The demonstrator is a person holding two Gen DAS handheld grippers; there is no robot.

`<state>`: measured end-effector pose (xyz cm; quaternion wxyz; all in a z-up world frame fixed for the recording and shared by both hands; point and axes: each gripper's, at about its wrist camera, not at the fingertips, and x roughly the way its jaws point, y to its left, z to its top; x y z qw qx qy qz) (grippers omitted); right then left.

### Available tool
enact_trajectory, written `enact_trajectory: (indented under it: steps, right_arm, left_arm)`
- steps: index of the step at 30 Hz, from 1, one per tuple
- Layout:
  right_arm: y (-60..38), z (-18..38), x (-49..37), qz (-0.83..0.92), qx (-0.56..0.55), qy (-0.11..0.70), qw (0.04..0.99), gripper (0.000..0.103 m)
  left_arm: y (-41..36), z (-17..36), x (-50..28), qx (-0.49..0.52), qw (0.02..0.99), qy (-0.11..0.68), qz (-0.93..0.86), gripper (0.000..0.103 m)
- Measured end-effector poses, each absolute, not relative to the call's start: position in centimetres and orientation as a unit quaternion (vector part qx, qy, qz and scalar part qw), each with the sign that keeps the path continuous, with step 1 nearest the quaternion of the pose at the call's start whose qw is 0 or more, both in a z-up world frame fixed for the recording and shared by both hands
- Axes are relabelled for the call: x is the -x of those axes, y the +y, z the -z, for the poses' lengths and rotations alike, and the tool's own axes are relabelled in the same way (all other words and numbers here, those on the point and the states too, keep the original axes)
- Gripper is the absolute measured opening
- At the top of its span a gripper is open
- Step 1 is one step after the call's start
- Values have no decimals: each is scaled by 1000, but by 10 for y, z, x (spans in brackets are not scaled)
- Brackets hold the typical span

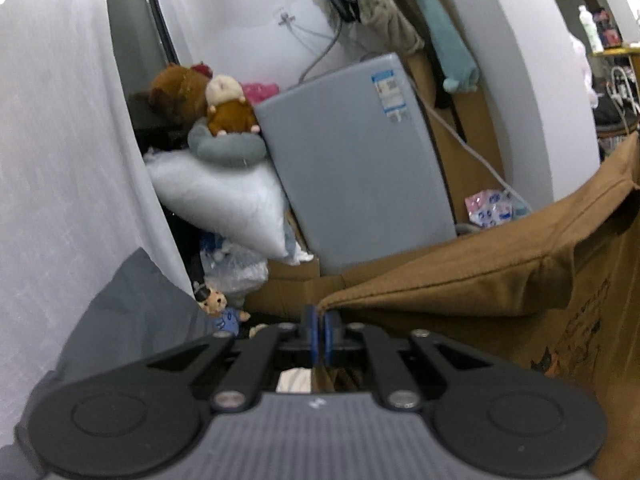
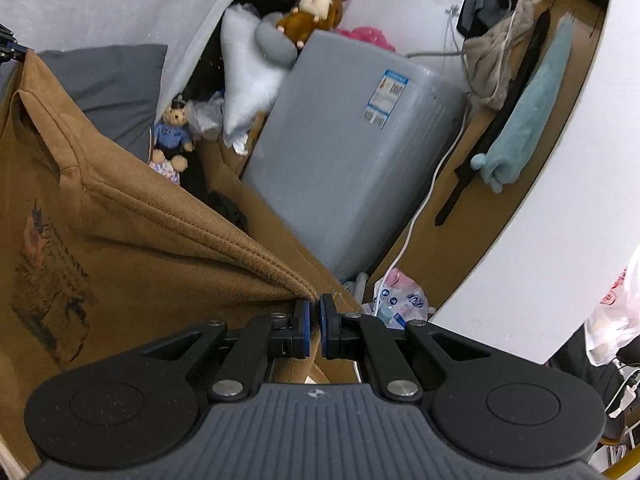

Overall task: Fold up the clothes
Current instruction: 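Lower the stretched shirt toward the bed with both grippers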

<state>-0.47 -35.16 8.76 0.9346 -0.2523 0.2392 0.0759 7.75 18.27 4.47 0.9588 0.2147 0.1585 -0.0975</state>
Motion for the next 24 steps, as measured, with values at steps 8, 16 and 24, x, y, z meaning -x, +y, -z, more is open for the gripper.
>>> enact_trajectory:
  steps: [8,16,24]
  right_arm:
    - [-352,-52,-42,-73,257,272,924,5]
    - [-355,-8,-83,-82,255,307,913,5]
    - [-361,48,-133,-87,242,347,902,5]
  left_arm:
    - [183,-11,-123,-203,956,186,98,4]
    - [184,36,-168,-199,948,226,105,4]
    - [179,88,-219,-190,939,263,114,4]
